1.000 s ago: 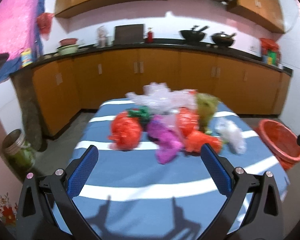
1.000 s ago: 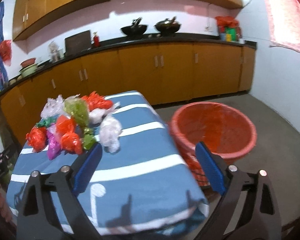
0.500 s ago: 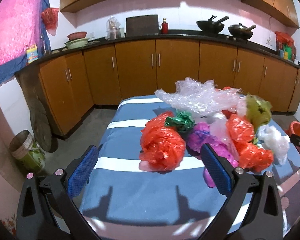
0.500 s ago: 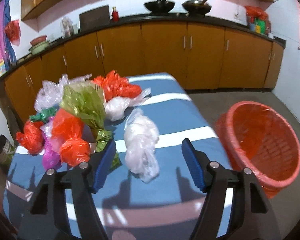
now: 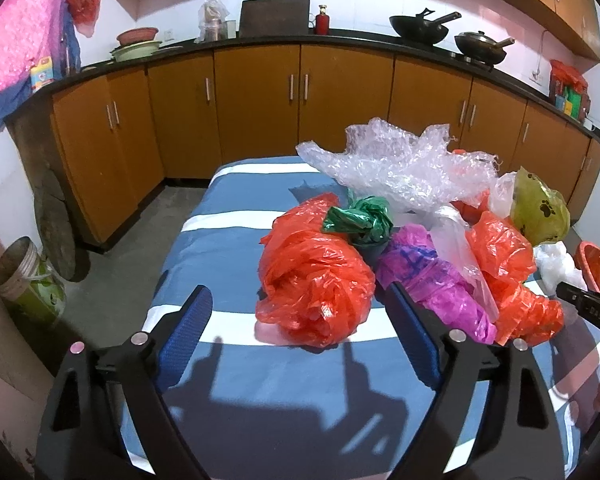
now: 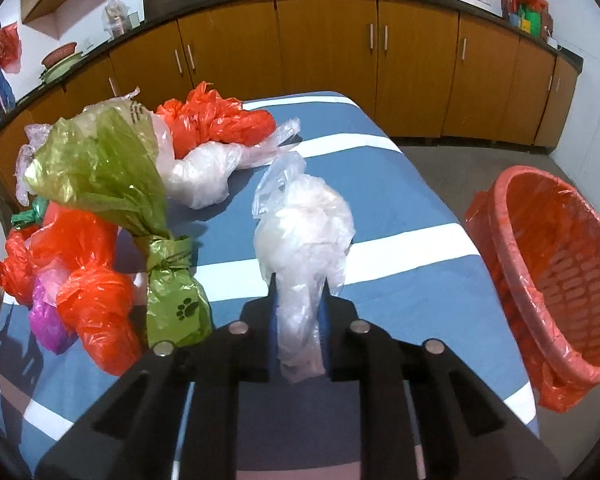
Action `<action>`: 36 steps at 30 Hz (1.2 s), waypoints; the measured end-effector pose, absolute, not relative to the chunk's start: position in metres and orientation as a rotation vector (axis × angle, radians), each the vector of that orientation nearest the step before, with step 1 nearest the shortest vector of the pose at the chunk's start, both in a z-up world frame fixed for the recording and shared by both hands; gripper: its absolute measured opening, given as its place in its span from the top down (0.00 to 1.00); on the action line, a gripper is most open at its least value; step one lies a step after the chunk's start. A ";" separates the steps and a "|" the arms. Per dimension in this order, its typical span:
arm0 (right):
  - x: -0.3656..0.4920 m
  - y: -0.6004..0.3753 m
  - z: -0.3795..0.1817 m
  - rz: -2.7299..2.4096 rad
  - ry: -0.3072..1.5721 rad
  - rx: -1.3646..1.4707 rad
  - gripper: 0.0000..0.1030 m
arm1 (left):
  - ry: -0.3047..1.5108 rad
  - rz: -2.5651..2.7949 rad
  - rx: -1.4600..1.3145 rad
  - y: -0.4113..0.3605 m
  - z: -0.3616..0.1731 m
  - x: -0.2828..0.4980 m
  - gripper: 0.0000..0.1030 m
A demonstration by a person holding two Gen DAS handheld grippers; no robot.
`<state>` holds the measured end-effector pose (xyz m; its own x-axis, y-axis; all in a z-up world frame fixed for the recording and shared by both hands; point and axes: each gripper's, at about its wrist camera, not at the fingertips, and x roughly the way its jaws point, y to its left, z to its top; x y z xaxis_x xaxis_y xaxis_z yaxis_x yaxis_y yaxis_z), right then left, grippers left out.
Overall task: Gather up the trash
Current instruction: 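Grasp the red bag with the left tool while the right tool grasps the clear bag, then carry both bags over the orange wastebasket and open both tools to drop them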
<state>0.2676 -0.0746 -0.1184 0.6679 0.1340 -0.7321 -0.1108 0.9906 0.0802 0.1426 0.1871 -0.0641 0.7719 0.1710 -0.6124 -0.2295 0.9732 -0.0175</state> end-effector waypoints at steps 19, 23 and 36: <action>0.261 -0.085 -0.119 0.145 0.825 0.047 0.84 | 0.753 0.124 -0.140 0.189 -0.085 0.160 0.88; 0.257 -0.090 -0.117 0.142 0.821 0.049 0.84 | 0.735 0.127 -0.134 0.189 -0.078 0.152 0.91; 0.235 -0.102 -0.098 0.145 0.786 0.064 0.84 | 0.659 0.147 -0.124 0.194 -0.044 0.116 0.91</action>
